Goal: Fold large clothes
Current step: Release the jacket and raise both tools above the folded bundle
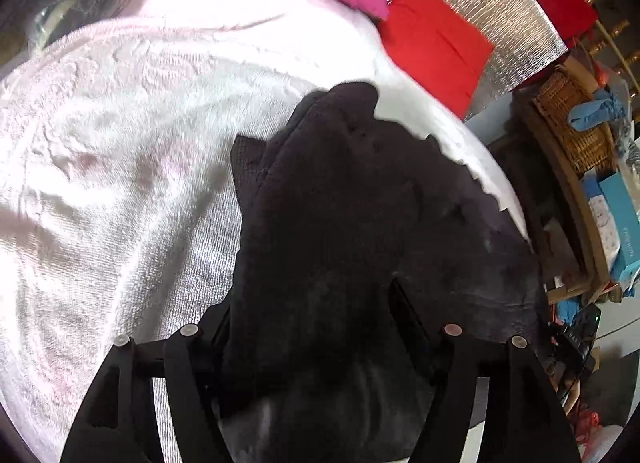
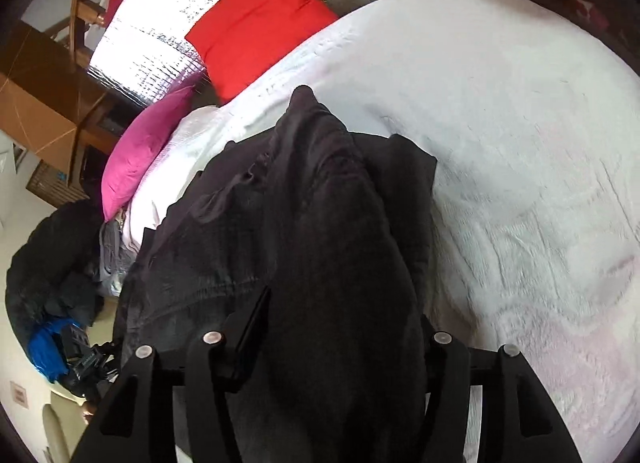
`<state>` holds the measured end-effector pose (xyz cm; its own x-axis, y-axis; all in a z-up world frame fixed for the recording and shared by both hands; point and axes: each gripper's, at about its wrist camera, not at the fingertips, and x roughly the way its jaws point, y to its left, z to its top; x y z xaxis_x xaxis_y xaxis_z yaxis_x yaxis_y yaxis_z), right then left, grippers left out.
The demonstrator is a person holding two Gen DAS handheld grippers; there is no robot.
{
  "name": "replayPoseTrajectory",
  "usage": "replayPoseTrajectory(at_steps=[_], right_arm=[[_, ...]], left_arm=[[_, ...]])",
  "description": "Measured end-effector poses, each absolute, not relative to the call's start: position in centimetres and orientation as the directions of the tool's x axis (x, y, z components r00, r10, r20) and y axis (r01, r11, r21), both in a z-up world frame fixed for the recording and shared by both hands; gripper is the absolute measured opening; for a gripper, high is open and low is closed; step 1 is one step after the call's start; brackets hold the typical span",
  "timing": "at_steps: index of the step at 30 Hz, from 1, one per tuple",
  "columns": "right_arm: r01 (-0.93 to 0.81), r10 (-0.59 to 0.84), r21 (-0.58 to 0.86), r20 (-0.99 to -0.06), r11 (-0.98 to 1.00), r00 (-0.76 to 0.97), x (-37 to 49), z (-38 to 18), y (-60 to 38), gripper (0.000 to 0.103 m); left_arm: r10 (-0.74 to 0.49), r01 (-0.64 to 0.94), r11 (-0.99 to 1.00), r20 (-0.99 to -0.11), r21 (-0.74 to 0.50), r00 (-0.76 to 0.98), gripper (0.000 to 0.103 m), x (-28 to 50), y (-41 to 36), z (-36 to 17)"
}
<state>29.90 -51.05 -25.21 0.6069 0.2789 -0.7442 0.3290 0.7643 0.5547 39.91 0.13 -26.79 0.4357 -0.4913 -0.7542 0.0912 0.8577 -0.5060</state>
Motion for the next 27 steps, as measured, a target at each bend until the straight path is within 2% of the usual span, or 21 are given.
replayPoseTrajectory(at_steps=[4, 9, 13, 18, 22, 27], right_arm=[[0.336, 0.218, 0.505, -0.755, 0.795, 0.618, 28.0, -23.7, -50.9, 0.061], [0.365, 0.15, 0.487, -0.738, 0.793, 0.658, 24.3, -22.0, -51.3, 0.062], [0.353, 0.118, 0.504, -0.687, 0.788, 0.717, 21.5, -20.4, -50.9, 0.062], [0.28, 0.109, 0.494, -0.621, 0.823, 0.776, 18.7, -18.5, -48.0, 0.062], [0.21, 0.135, 0.496, -0.572, 0.843, 0.809, 17.6, -17.4, -46.0, 0.062], [0.179, 0.16, 0.487, -0.575, 0.855, 0.802, 18.7, -17.5, -44.4, 0.062]], left_arm=[[-0.452, 0.077, 0.873, -0.737, -0.482, 0.503, 0.072, 37.9, 1.4, -24.8], [-0.337, 0.099, 0.926, -0.682, -0.364, 0.649, 0.073, 33.6, 2.3, -22.3], [-0.258, 0.132, 0.962, -0.633, -0.241, 0.73, 0.08, 30.2, 0.1, -20.7], [-0.159, 0.17, 0.985, -0.59, -0.038, 0.791, 0.081, 26.2, -3.7, -20.1], [-0.19, 0.229, 0.973, -0.6, -0.012, 0.777, 0.081, 24.6, -5.5, -20.2], [-0.172, 0.254, 0.966, -0.597, 0.055, 0.784, 0.081, 23.9, -7.1, -20.1]])
